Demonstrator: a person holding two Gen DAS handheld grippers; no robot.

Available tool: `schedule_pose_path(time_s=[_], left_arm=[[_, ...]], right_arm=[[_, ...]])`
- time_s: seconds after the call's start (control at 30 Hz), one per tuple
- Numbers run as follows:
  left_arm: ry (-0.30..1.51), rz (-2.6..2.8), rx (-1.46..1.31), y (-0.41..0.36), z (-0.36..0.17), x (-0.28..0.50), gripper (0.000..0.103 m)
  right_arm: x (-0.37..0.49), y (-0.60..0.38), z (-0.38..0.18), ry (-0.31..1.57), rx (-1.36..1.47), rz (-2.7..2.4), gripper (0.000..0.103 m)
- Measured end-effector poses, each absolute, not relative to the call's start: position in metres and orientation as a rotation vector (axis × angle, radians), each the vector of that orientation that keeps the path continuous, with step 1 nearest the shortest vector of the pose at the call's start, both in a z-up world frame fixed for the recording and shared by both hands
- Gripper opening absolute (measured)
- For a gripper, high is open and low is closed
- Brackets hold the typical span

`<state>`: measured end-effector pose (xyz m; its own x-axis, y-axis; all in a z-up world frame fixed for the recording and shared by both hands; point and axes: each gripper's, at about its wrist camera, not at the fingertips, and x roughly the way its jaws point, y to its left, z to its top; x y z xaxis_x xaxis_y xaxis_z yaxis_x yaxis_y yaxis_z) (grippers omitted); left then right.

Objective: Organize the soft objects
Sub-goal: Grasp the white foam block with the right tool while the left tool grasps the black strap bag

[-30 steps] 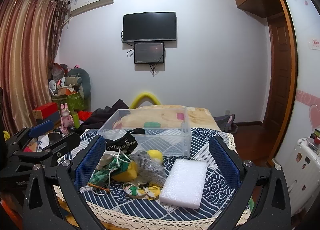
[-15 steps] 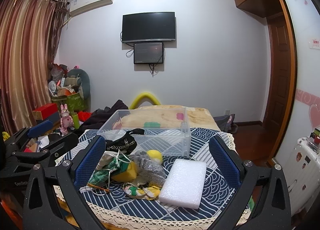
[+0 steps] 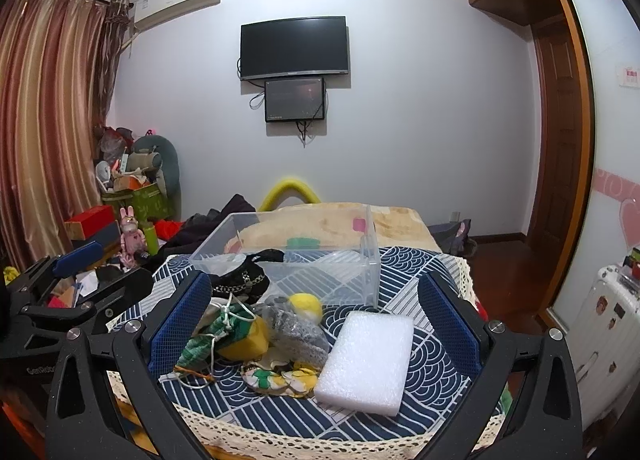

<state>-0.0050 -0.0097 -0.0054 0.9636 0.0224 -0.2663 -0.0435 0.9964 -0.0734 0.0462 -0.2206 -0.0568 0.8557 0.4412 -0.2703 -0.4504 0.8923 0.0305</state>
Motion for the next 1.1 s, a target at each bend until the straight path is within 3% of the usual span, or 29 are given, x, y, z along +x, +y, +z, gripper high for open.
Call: schedule_pose_path(time_s=[0.47, 0.9, 1.1], left_arm=[[0.348, 0.042, -0.107, 0.006, -0.024, 0.046, 0.103], [0.552, -0.010, -0.281, 0.035, -0.065, 0.119, 0.103], [0.555, -0.001, -0.245, 0.030, -0.072, 0.122, 0.103]], right_arm=[[0.082, -0.231, -0.081, 0.378, -0.012, 0.428, 0.103], [0.120, -0.237, -0.122, 0.577, -0.002, 0.383, 0.103], [0.125, -0.235, -0.132, 0.652, -0.003, 0.382, 0.103]])
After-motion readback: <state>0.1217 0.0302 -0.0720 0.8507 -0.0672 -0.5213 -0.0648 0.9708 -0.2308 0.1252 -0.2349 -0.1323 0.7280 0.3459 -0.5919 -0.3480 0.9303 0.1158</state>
